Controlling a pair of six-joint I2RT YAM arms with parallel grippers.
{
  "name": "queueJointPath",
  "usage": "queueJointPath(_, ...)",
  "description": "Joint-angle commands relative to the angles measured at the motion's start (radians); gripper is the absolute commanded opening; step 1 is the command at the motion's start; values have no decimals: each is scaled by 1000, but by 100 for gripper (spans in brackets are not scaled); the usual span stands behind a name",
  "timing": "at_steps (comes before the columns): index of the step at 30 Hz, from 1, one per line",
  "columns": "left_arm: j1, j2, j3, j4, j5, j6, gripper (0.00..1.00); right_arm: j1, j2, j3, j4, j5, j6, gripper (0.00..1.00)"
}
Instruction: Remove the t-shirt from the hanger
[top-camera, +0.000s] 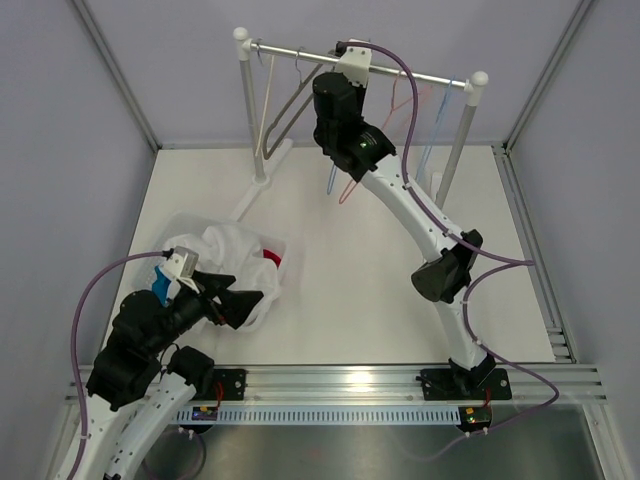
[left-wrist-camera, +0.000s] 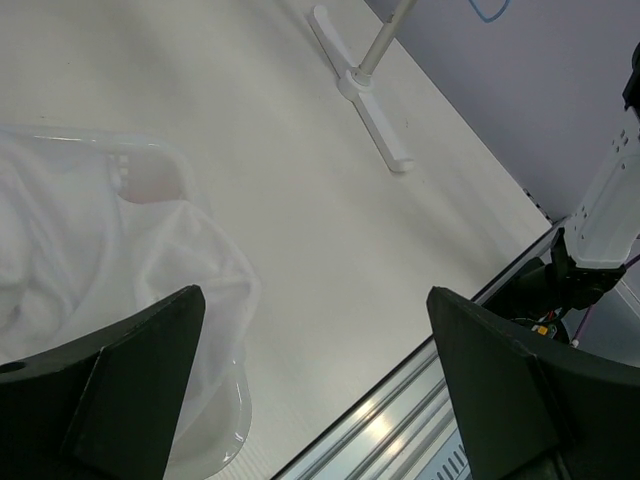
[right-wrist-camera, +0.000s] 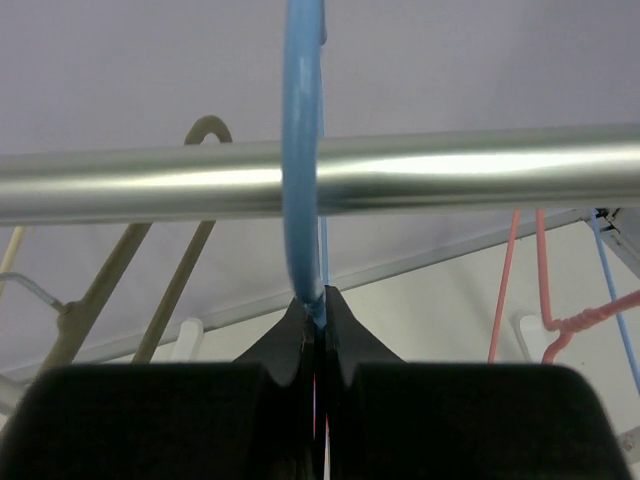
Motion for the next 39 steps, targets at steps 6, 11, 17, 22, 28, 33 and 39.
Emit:
queueJointPath(6, -5, 19, -6, 45, 20, 18, 99, -85, -69, -80, -4, -120, 72, 0)
queueJointPath(11, -3, 32, -6, 42, 21, 16, 99, -100, -87, -195, 19, -157, 120, 0)
queueJointPath(17, -3, 35, -7, 45, 10, 13, 99, -100, -149, -312, 62, -199, 161, 0)
queueJointPath(22, -3, 42, -7, 44, 0, 13, 99, -99, -241, -427, 92, -249, 201, 23)
queueJointPath(28, -3, 45, -3, 45, -38, 15, 99, -83, -446, -646, 206, -334, 223, 85)
queueJointPath(33, -3, 72, 13, 62, -75, 18, 99, -76, -594, -812, 244, -446, 250, 100)
queueJointPath(39, -3, 106, 60, 83, -108, 38, 99, -57, -827, -1055, 304, -625, 301, 99)
